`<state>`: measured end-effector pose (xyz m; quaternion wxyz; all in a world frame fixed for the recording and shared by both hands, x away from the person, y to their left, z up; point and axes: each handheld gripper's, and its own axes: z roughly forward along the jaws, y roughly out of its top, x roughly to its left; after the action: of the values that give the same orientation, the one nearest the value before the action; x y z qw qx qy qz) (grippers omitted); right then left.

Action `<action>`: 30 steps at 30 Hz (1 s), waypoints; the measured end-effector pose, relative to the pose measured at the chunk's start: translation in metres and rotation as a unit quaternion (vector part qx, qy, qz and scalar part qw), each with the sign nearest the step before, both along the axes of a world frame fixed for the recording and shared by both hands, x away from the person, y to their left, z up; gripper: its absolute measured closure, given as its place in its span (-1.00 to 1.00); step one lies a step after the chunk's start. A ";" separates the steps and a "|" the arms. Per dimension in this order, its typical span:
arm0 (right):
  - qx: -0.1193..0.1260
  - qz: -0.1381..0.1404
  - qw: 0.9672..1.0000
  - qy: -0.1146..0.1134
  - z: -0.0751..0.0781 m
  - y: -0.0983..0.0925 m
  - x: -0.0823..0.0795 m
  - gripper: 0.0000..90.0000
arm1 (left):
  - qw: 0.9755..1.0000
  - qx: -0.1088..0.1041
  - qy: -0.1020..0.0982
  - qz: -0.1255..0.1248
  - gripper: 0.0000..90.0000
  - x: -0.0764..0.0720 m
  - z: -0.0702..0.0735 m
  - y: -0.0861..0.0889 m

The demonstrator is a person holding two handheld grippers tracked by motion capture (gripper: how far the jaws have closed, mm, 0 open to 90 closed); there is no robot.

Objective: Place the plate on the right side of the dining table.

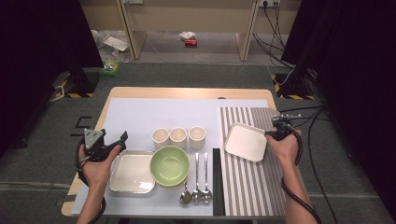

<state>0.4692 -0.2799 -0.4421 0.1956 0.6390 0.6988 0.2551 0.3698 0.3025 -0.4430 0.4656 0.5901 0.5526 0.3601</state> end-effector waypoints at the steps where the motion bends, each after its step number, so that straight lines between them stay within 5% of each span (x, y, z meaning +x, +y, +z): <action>1: 0.000 0.000 1.000 0.000 0.000 0.000 0.000 0.62 | 1.000 0.000 0.000 0.001 -0.70 0.000 0.000 0.000; 21: 0.010 -0.010 0.998 0.054 -0.012 0.004 -0.005 0.69 | 1.000 0.003 0.001 -0.001 -0.70 0.000 -0.001 -0.001; 30: 0.002 -0.011 0.998 0.057 -0.010 0.002 -0.003 0.79 | 1.000 0.005 0.003 -0.003 -0.70 0.000 -0.001 -0.001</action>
<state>0.4660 -0.2778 -0.4519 0.1569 0.6606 0.7014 0.2169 0.3701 0.3016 -0.4441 0.4621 0.5947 0.5505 0.3602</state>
